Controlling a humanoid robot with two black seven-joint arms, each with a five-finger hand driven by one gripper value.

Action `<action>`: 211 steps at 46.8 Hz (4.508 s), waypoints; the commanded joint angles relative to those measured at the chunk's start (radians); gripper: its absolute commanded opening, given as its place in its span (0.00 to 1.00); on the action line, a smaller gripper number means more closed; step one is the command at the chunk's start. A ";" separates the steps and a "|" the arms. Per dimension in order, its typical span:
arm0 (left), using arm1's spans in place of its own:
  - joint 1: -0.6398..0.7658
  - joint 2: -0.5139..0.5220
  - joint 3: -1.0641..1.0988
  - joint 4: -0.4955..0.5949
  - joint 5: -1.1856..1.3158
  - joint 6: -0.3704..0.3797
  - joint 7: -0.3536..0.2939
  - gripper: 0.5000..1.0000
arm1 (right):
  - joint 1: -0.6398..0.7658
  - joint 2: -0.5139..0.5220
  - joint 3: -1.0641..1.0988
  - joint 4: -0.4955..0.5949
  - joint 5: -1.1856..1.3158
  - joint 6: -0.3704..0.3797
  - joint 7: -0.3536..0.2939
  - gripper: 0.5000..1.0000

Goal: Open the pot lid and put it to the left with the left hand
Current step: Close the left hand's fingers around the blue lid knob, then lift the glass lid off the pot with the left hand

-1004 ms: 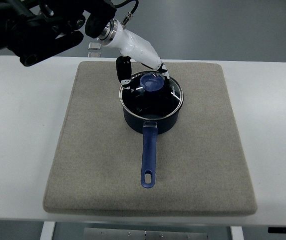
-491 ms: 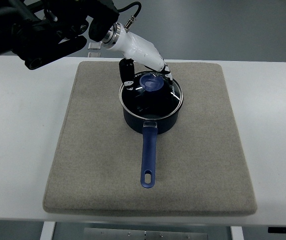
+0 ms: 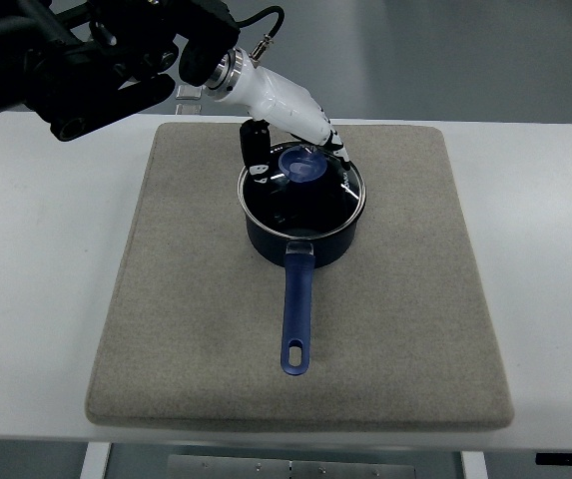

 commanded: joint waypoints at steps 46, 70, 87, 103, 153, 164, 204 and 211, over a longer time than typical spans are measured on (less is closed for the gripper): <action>0.050 -0.031 0.005 0.069 -0.005 0.068 0.000 0.89 | 0.000 0.000 0.000 0.001 0.000 0.000 0.000 0.83; 0.040 -0.060 0.003 0.098 -0.076 0.034 0.000 0.88 | 0.000 0.000 0.000 -0.001 0.000 0.000 0.000 0.83; 0.026 -0.068 0.012 0.112 -0.102 -0.031 0.000 0.79 | 0.000 0.000 0.000 0.001 0.000 0.000 0.000 0.83; 0.024 -0.075 0.078 0.120 -0.099 -0.015 0.000 0.58 | 0.000 0.000 0.000 -0.001 0.000 0.000 0.000 0.83; 0.024 -0.075 0.080 0.123 -0.094 0.034 0.000 0.00 | 0.000 0.000 0.000 0.001 0.000 0.000 -0.001 0.83; 0.021 -0.077 0.080 0.121 -0.096 0.034 0.000 0.00 | 0.000 0.000 0.000 -0.001 0.000 0.000 0.000 0.83; 0.006 -0.068 0.067 0.150 -0.100 0.075 0.000 0.00 | 0.000 0.000 0.000 -0.001 0.000 0.000 -0.001 0.83; 0.006 -0.060 0.067 0.153 -0.102 0.077 0.000 0.00 | 0.000 0.000 0.000 -0.001 0.000 0.000 0.000 0.83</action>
